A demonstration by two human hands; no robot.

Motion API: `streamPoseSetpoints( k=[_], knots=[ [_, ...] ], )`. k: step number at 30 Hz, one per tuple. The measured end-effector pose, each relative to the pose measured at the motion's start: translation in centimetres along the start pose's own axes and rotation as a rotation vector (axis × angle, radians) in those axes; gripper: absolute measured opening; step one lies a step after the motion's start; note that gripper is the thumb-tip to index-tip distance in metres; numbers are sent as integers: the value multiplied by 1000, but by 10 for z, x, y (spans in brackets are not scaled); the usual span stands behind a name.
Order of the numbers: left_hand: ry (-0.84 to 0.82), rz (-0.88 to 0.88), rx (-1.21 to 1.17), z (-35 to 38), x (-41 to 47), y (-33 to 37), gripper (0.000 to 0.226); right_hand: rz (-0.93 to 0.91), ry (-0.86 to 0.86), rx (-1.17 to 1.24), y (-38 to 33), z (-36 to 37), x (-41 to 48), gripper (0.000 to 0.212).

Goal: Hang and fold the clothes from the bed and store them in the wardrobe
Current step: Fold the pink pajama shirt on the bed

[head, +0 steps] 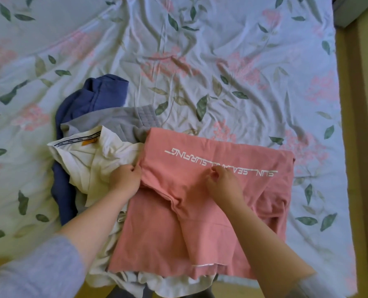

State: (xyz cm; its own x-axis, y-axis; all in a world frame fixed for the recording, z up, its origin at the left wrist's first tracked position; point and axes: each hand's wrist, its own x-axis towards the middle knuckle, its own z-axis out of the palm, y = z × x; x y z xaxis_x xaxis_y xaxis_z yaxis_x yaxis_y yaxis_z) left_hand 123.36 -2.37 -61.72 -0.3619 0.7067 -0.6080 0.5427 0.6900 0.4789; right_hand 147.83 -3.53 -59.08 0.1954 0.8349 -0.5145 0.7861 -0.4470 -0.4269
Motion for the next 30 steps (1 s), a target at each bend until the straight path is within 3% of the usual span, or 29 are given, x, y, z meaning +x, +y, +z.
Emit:
streamPoseSetpoints(
  k=[5, 9, 11, 16, 19, 23, 26, 30],
  knots=[
    [-138, -73, -221, -1, 3, 1, 30, 1, 43, 123, -18, 6, -5, 37],
    [-297, -163, -284, -8, -10, -6, 93, 148, 111, 333, -20, 14, -26, 38],
    [-352, -193, -351, -6, -14, -10, 99, 209, 123, 373, -19, 20, -36, 40],
    [-302, -108, -396, -1, -19, -11, 65, 267, 193, 440, -20, 27, -52, 43],
    [-259, -7, -390, -4, -21, -13, 62, 290, 167, 423, -17, 30, -58, 31],
    [-436, 27, -240, -10, -24, -15, 50, 249, 38, 466, -12, 31, -59, 14],
    [-417, 6, -176, -13, -31, -15, 44, 251, -17, 608, -8, 29, -60, 27],
    [-263, 164, -280, -18, -50, 3, 18, 334, 93, 669, 2, 31, -71, 34]
  ],
)
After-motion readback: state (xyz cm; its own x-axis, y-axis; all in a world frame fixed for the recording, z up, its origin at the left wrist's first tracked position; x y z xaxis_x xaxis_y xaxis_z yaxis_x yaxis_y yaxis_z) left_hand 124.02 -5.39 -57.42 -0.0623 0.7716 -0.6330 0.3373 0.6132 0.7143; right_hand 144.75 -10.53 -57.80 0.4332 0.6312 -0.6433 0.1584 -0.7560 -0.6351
